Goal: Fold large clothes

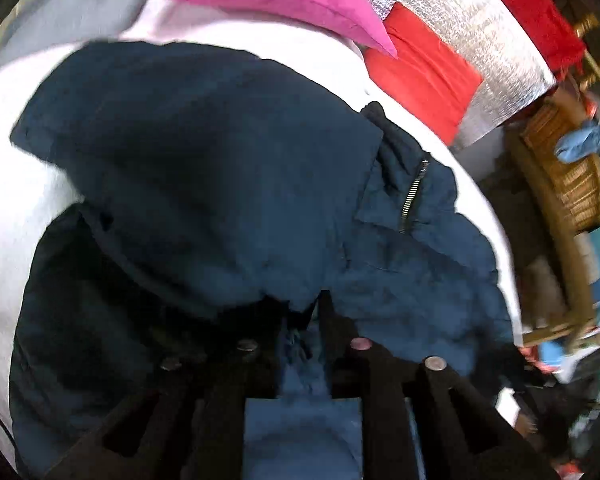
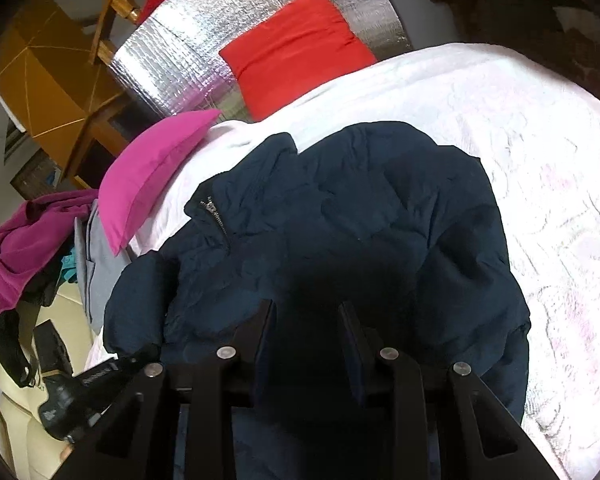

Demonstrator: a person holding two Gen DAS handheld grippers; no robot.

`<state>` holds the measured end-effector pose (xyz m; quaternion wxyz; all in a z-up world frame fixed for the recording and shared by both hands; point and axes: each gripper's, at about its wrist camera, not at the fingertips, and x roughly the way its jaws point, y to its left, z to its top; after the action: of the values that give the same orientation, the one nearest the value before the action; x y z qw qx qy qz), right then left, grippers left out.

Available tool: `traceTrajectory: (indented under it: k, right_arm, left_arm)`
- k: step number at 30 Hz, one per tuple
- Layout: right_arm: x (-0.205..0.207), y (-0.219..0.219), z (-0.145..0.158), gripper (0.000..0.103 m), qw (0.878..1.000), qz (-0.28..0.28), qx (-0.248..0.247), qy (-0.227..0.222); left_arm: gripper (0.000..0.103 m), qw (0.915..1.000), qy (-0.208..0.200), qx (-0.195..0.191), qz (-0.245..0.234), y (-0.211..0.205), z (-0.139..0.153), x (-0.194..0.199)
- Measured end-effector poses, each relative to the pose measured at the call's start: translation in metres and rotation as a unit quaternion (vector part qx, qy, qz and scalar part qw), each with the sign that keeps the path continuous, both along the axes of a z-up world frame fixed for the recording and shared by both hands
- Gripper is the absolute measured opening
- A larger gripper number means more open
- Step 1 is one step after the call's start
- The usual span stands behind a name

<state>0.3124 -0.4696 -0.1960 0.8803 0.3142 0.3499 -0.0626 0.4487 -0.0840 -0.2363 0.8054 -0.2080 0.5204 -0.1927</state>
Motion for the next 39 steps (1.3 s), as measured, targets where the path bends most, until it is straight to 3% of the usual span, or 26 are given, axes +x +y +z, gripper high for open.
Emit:
traceTrajectory:
  k: [2, 4, 8, 11, 15, 19, 22, 24, 25, 29, 32, 35, 39]
  right_arm:
    - [-0.002, -0.001, 0.002, 0.035, 1.000, 0.000, 0.001, -0.002]
    - [-0.006, -0.002, 0.004, 0.035, 1.000, -0.004, -0.001, -0.007]
    - [-0.013, -0.006, 0.007, 0.035, 1.000, -0.014, -0.003, -0.012]
    - [-0.014, -0.004, 0.007, 0.035, 1.000, -0.013, -0.001, -0.012]
    - [-0.007, 0.007, 0.005, 0.035, 1.000, 0.003, -0.006, -0.010]
    - [0.001, 0.019, 0.003, 0.035, 1.000, 0.018, -0.008, -0.008]
    - [0.005, 0.022, 0.001, 0.035, 1.000, 0.024, -0.008, -0.007]
    - [0.005, 0.022, 0.001, 0.035, 1.000, 0.023, -0.010, -0.008]
    - [0.005, 0.022, 0.001, 0.035, 1.000, 0.022, -0.012, -0.008]
    - [0.001, 0.015, 0.002, 0.035, 1.000, 0.012, -0.020, -0.009]
    - [-0.005, 0.005, 0.005, 0.035, 1.000, -0.002, -0.019, -0.014]
    - [-0.013, -0.007, 0.009, 0.035, 0.999, -0.019, -0.016, -0.023]
    - [-0.024, -0.024, 0.013, 0.035, 0.999, -0.044, -0.004, -0.031]
  left_arm:
    - [0.043, 0.9993, 0.018, -0.030, -0.009, 0.013, 0.004, -0.004]
    - [0.055, 0.9983, 0.024, -0.051, -0.012, 0.030, 0.011, -0.015]
    - [0.067, 0.9959, 0.001, -0.088, 0.023, 0.078, 0.029, -0.020]
    - [0.069, 0.9924, -0.003, -0.100, 0.072, 0.109, 0.031, -0.011]
    - [0.069, 0.9825, 0.021, -0.128, 0.133, 0.134, 0.012, 0.011]
    - [0.069, 0.9730, 0.008, -0.175, 0.150, 0.141, 0.009, 0.031]
    - [0.067, 0.9686, 0.017, -0.182, 0.169, 0.140, 0.000, 0.043]
    - [0.050, 0.9671, 0.017, -0.186, 0.173, 0.143, -0.004, 0.047]
    - [0.036, 0.9676, 0.017, -0.183, 0.173, 0.141, -0.005, 0.049]
    - [0.013, 0.9718, -0.010, -0.160, 0.173, 0.132, 0.006, 0.049]
    - [0.010, 0.9763, -0.051, -0.142, 0.155, 0.111, 0.028, 0.048]
    - [0.009, 0.9820, -0.108, -0.112, 0.107, 0.077, 0.064, 0.036]
    - [0.009, 0.9811, -0.176, -0.080, 0.012, 0.011, 0.100, 0.011]
